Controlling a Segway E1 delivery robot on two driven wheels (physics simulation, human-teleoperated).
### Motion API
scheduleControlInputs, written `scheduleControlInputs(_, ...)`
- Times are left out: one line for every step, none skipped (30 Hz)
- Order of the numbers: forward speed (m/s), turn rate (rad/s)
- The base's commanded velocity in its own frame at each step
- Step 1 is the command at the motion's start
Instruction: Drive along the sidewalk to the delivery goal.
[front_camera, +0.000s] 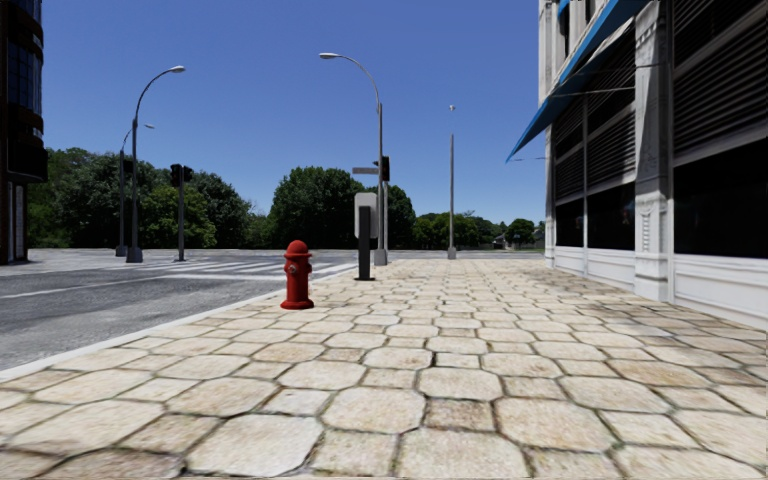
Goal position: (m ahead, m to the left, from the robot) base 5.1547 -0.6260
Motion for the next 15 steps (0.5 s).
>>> scheduleControlInputs(2.0,0.0)
scheduleControlInputs(2.0,0.0)
scheduleControlInputs(2.0,0.0)
scheduleControlInputs(2.0,0.0)
scheduleControlInputs(2.0,-0.02)
scheduleControlInputs(2.0,-0.05)
scheduleControlInputs(2.0,-0.05)
scheduleControlInputs(2.0,-0.08)
scheduleControlInputs(2.0,-0.09)
scheduleControlInputs(2.0,-0.11)
scheduleControlInputs(2.0,-0.11)
scheduleControlInputs(2.0,-0.15)
scheduleControlInputs(2.0,-0.18)
scheduleControlInputs(2.0,-0.21)
scheduleControlInputs(2.0,-0.22)
